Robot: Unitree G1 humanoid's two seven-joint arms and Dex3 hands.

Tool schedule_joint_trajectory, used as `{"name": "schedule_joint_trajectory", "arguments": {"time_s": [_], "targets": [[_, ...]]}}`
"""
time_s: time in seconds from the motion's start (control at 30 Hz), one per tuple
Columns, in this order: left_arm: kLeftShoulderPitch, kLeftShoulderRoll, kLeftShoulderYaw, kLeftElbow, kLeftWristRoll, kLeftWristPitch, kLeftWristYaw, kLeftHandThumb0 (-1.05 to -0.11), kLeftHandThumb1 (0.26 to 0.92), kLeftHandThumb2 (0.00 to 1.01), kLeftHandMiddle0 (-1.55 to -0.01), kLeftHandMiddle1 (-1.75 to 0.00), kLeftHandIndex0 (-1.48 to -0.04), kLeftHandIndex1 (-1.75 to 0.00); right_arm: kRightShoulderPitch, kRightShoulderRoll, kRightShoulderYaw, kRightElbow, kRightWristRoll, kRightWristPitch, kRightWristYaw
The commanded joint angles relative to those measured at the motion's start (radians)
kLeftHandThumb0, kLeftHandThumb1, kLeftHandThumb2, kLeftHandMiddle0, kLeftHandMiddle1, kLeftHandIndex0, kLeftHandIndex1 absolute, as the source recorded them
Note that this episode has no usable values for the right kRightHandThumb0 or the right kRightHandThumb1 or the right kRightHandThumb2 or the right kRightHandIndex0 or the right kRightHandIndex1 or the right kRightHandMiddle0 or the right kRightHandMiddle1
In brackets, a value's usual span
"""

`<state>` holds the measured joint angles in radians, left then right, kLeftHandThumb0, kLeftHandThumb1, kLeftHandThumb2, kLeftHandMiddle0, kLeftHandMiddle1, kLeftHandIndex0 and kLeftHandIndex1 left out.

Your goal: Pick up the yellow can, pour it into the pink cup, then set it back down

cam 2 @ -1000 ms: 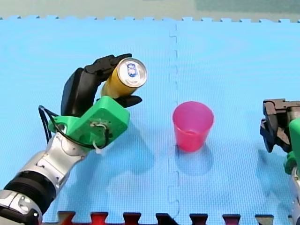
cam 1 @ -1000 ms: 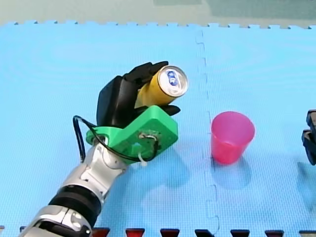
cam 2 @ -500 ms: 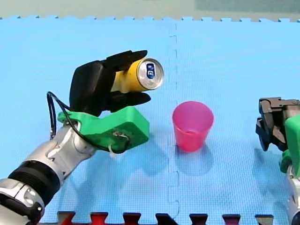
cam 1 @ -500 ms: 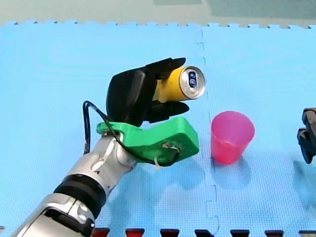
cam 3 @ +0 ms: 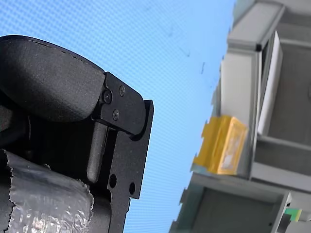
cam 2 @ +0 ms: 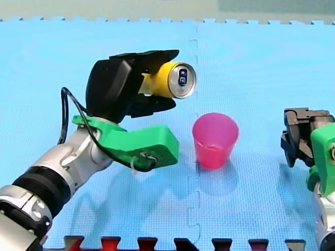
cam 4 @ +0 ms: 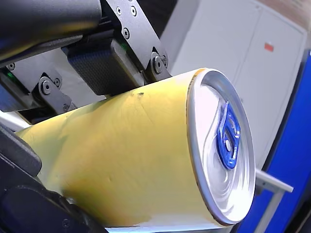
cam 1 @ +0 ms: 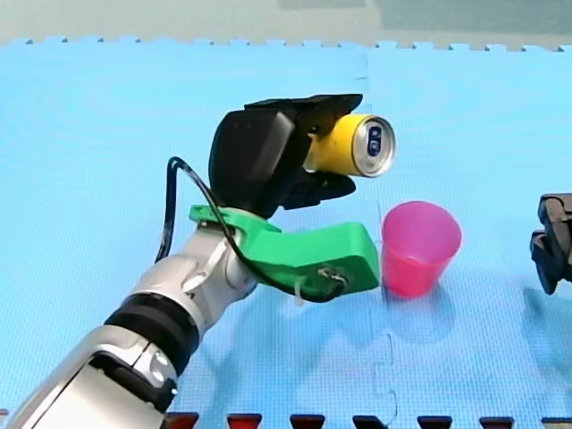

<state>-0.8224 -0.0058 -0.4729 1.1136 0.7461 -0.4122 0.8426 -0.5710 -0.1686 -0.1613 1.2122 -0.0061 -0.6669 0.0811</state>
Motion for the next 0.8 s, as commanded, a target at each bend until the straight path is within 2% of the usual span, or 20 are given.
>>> {"name": "schedule_joint_trajectory", "arguments": {"time_s": [0.0, 0.03, 0.07, 0.1, 0.13, 0.2, 0.27, 0.53, 0.57, 0.67, 0.77], "targets": [[-0.028, 0.008, -0.016, 0.004, 0.014, 0.012, 0.022, -0.454, 0.811, 0.00, -1.45, -0.06, -1.25, -0.01, -0.006, -0.002, 0.001, -0.002, 0.001, 0.005, -0.005], [-0.037, 0.009, -0.024, 0.005, 0.024, 0.021, 0.029, -0.453, 0.812, 0.00, -1.47, -0.07, -1.25, -0.01, -0.006, -0.002, 0.001, -0.002, 0.000, 0.006, -0.006], [-0.043, 0.010, -0.029, 0.006, 0.030, 0.028, 0.035, -0.446, 0.814, 0.00, -1.43, -0.26, -1.25, -0.01, -0.006, -0.001, 0.002, -0.003, 0.000, 0.007, -0.007], [-0.049, 0.011, -0.034, 0.005, 0.036, 0.036, 0.038, -0.445, 0.816, 0.00, -1.17, -0.86, -1.25, -0.01, -0.006, 0.000, 0.002, -0.004, 0.000, 0.008, -0.007], [-0.054, 0.012, -0.039, 0.003, 0.040, 0.042, 0.039, -0.444, 0.817, 0.00, -1.04, -1.16, -1.26, -0.01, -0.005, 0.001, 0.003, -0.005, -0.001, 0.008, -0.009], [-0.058, 0.016, -0.046, -0.001, 0.045, 0.050, 0.039, -0.441, 0.819, 0.00, -0.92, -1.40, -1.27, -0.01, -0.005, 0.002, 0.004, -0.008, -0.002, 0.009, -0.012], [-0.061, 0.020, -0.056, -0.003, 0.052, 0.057, 0.040, -0.439, 0.819, 0.00, -0.90, -1.44, -1.27, -0.01, -0.004, 0.003, 0.006, -0.010, -0.003, 0.010, -0.014], [-0.071, 0.029, -0.105, -0.016, 0.105, 0.104, 0.079, -0.420, 0.828, 0.00, -0.92, -1.41, -1.29, -0.01, -0.001, 0.006, 0.016, -0.015, -0.011, 0.016, -0.033], [-0.073, 0.029, -0.113, -0.016, 0.114, 0.114, 0.090, -0.419, 0.829, 0.00, -0.91, -1.44, -1.29, -0.01, 0.000, 0.007, 0.017, -0.015, -0.012, 0.016, -0.036], [-0.081, 0.026, -0.144, -0.007, 0.152, 0.152, 0.142, -0.399, 0.834, 0.00, -0.83, -1.69, -1.32, -0.02, 0.001, 0.008, 0.021, -0.014, -0.016, 0.013, -0.045], [-0.093, 0.022, -0.166, 0.007, 0.176, 0.181, 0.178, -0.357, 0.841, 0.00, -0.81, -1.74, -1.39, -0.06, 0.001, 0.008, 0.023, -0.014, -0.020, 0.011, -0.051]]}}
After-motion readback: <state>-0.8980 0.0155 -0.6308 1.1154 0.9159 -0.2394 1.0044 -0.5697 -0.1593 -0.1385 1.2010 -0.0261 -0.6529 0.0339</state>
